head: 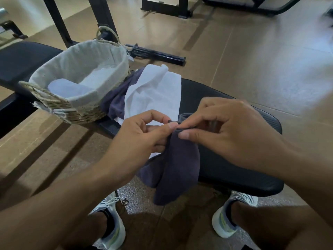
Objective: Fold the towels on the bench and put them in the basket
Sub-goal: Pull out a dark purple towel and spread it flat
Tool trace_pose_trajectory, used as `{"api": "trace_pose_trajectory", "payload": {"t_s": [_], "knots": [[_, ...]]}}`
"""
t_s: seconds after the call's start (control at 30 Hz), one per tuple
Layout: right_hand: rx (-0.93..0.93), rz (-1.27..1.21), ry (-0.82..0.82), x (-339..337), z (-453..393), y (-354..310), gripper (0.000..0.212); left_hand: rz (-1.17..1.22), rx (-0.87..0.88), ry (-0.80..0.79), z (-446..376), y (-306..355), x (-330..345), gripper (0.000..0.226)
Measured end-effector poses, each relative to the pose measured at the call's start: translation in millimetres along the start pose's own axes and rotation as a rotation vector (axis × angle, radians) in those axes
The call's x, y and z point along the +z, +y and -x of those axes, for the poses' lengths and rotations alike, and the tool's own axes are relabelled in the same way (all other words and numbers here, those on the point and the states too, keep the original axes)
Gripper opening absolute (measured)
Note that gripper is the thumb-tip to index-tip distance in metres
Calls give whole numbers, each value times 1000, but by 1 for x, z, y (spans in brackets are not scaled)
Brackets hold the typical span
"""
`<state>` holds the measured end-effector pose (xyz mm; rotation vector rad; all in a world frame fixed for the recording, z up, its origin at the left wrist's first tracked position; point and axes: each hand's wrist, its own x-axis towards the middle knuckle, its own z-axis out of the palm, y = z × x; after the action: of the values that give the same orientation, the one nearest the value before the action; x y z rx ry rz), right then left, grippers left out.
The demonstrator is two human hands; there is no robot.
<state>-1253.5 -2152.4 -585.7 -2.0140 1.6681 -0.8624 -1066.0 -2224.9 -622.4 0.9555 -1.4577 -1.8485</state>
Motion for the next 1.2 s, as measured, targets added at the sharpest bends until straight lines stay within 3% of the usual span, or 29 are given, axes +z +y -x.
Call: {"api": "trace_pose_trajectory", "payload": {"t_s": [0.37, 0.7, 0.8, 0.93, 1.03, 1.1, 1.2], "knots": [[75, 41, 120, 6, -4, 3, 16, -2, 44, -46, 1, -5, -6, 7], [61, 24, 90, 6, -5, 3, 17, -57, 136, -34, 9, 0, 0, 20], [19, 94, -10, -4, -7, 7, 25, -81, 126, -81, 8, 0, -4, 25], [2, 183, -301, -23, -8, 20, 68, -82, 126, -240, 8, 4, -12, 21], [-17, 214, -438, -26, -7, 27, 43, -111, 124, -333, 9, 10, -17, 28], [25, 133, -448, -30, -6, 24, 28, -123, 164, -261, 7, 12, -19, 26], [100, -7, -450, -39, -3, 15, 26, -163, 245, -96, 2, 13, -20, 23]]}}
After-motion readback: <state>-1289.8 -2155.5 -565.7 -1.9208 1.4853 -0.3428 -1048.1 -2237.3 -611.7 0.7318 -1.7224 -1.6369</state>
